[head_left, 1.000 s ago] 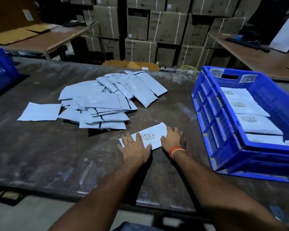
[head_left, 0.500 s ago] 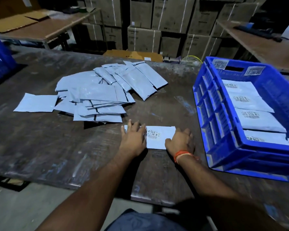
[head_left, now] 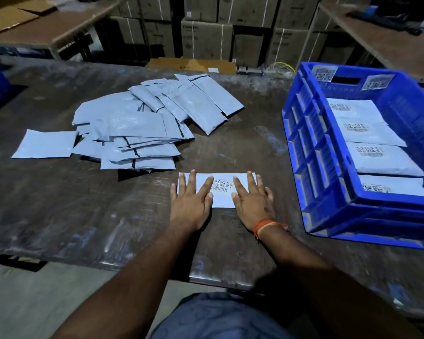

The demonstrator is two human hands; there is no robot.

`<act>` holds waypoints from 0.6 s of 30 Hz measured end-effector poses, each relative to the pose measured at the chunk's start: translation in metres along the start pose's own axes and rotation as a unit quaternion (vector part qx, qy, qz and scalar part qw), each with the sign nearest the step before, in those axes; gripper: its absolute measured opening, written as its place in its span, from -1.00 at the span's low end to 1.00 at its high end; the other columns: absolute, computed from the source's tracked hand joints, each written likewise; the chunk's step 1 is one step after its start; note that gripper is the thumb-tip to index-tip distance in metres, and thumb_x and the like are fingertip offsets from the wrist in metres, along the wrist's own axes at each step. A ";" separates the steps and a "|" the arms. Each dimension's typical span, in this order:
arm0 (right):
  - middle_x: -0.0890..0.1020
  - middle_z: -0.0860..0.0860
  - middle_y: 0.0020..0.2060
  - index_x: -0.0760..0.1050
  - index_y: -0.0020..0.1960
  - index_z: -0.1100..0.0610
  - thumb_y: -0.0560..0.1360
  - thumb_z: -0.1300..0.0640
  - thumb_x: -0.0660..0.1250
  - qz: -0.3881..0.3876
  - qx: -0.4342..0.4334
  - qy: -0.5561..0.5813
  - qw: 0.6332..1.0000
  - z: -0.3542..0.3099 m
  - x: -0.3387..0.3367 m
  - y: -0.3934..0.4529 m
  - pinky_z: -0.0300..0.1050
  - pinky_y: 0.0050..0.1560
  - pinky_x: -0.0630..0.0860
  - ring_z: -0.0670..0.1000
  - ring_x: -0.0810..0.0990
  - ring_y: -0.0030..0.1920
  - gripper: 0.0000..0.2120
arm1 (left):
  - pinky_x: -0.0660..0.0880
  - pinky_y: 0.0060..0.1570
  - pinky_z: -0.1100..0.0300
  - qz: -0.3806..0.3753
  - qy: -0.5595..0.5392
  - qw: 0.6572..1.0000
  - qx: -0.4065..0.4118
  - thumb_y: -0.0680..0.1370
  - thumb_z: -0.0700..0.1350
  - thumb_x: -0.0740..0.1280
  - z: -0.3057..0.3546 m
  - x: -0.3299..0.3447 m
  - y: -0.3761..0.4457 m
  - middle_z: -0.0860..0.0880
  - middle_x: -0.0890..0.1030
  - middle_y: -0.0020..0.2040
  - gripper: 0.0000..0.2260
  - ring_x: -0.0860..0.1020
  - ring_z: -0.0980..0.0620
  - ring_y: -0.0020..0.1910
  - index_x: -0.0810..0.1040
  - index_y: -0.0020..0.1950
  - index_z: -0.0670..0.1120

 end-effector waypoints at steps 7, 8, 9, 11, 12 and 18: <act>0.18 0.12 0.54 0.17 0.57 -0.12 0.64 -0.13 0.11 -0.001 0.113 0.018 0.993 0.006 -0.014 -0.005 0.15 0.40 0.22 0.17 0.12 0.53 -0.49 | 0.00 0.52 -0.24 -0.003 -0.003 0.997 -0.071 0.67 0.15 0.00 -0.019 -0.011 -0.005 -0.19 0.04 0.62 -0.54 -0.01 -0.23 0.60 0.13 0.59 0.22; 0.26 0.13 0.46 0.22 0.54 -0.10 0.62 -0.10 0.15 0.001 0.134 0.020 0.991 0.006 -0.018 -0.005 0.15 0.34 0.29 0.18 0.19 0.47 -0.50 | 0.08 0.49 -0.24 -0.001 -0.008 0.996 -0.092 0.65 0.14 0.06 -0.019 -0.015 -0.004 -0.21 0.10 0.59 -0.56 0.06 -0.23 0.57 0.21 0.55 0.19; 0.32 0.13 0.37 0.26 0.51 -0.08 0.60 -0.06 0.19 0.005 0.147 0.029 0.989 0.004 -0.022 -0.005 0.15 0.29 0.34 0.19 0.24 0.40 -0.52 | 0.19 0.44 -0.22 0.009 -0.013 0.993 -0.113 0.63 0.12 0.12 -0.018 -0.020 -0.004 -0.21 0.18 0.55 -0.58 0.15 -0.22 0.52 0.29 0.49 0.14; 0.35 0.15 0.27 0.34 0.45 -0.07 0.54 0.04 0.26 0.010 0.156 0.076 0.985 0.003 -0.023 0.001 0.09 0.28 0.41 0.22 0.31 0.30 -0.52 | 0.35 0.31 -0.12 0.023 -0.046 0.987 -0.155 0.59 0.06 0.25 -0.016 -0.030 -0.003 -0.18 0.30 0.42 -0.64 0.27 -0.20 0.38 0.41 0.37 0.06; 0.35 0.15 0.25 0.37 0.44 -0.07 0.50 0.09 0.29 0.008 0.160 0.117 0.980 0.004 -0.022 0.003 0.07 0.30 0.42 0.24 0.35 0.27 -0.50 | 0.38 0.28 -0.08 0.019 -0.074 0.982 -0.173 0.57 0.01 0.30 -0.015 -0.034 -0.002 -0.18 0.32 0.37 -0.67 0.29 -0.20 0.34 0.44 0.34 0.04; 0.65 0.04 0.06 0.62 0.15 -0.05 0.35 0.31 0.33 0.031 0.178 0.382 0.906 0.014 -0.016 0.005 -0.12 0.05 0.57 0.08 0.64 -0.01 -0.56 | 0.50 0.06 0.16 -0.001 -0.257 0.941 -0.220 0.45 -0.28 0.37 -0.031 -0.034 0.015 -0.16 0.46 0.23 -0.63 0.54 -0.18 0.10 0.59 0.17 0.07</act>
Point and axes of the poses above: each hand's wrist, its own y-axis towards the middle knuckle, its own x-axis out of the palm, z = x × y, the point moved 6 cm from there along y, towards the middle knuckle
